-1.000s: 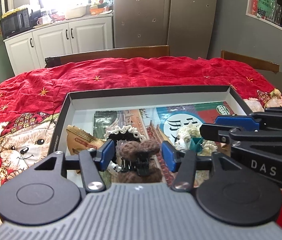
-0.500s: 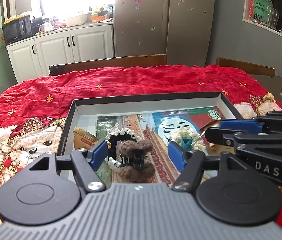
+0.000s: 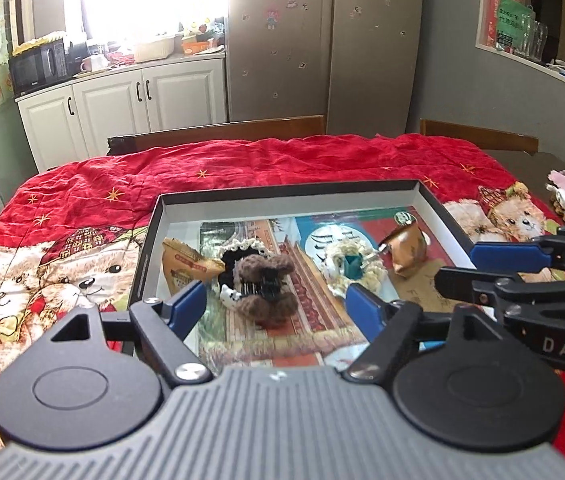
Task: Organize objects
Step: 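Open both tools to drop the fuzzy hair clip and binder clip in the box, then move both tools back to the table items beside the box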
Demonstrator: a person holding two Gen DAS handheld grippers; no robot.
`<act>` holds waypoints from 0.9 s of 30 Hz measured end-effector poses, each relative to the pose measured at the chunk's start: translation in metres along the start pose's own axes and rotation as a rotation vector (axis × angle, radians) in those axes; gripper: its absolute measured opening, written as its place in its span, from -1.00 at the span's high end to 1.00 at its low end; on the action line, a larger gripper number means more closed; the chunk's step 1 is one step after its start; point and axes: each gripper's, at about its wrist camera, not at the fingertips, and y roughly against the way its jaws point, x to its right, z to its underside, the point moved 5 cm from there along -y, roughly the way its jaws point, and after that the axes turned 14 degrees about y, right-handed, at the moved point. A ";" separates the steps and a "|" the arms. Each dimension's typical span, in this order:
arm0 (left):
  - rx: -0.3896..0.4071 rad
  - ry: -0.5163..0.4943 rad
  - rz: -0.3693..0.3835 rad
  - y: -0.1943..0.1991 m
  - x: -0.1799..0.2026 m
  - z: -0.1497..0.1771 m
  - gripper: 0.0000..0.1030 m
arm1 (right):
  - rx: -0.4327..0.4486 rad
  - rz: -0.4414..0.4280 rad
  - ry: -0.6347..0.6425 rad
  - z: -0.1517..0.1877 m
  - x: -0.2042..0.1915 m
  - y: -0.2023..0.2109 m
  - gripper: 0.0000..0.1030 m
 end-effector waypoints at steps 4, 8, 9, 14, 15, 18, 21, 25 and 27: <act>0.005 -0.007 0.007 0.013 0.001 0.005 -0.67 | 0.011 0.005 0.007 0.005 -0.003 0.019 0.25; 0.008 -0.011 0.013 0.025 0.002 0.011 -0.68 | 0.019 0.012 0.011 0.011 -0.007 0.037 0.25; 0.008 -0.013 0.014 0.028 0.003 0.013 -0.68 | 0.021 0.013 0.012 0.012 -0.007 0.042 0.25; 0.005 -0.018 0.026 0.042 0.004 0.022 -0.68 | 0.021 0.012 0.019 0.022 -0.013 0.060 0.25; 0.007 -0.018 0.027 0.045 0.004 0.024 -0.68 | 0.021 0.012 0.026 0.023 -0.016 0.062 0.25; 0.008 -0.019 0.037 0.053 0.004 0.028 -0.68 | 0.023 0.019 0.053 0.027 -0.025 0.071 0.25; 0.009 -0.025 0.042 0.061 0.004 0.033 -0.68 | 0.027 0.013 0.062 0.029 -0.031 0.080 0.25; 0.000 -0.027 0.051 0.069 0.002 0.042 -0.69 | 0.028 -0.002 0.071 0.035 -0.039 0.089 0.25; -0.009 -0.026 0.054 0.073 0.000 0.049 -0.69 | 0.019 -0.010 0.072 0.041 -0.044 0.092 0.25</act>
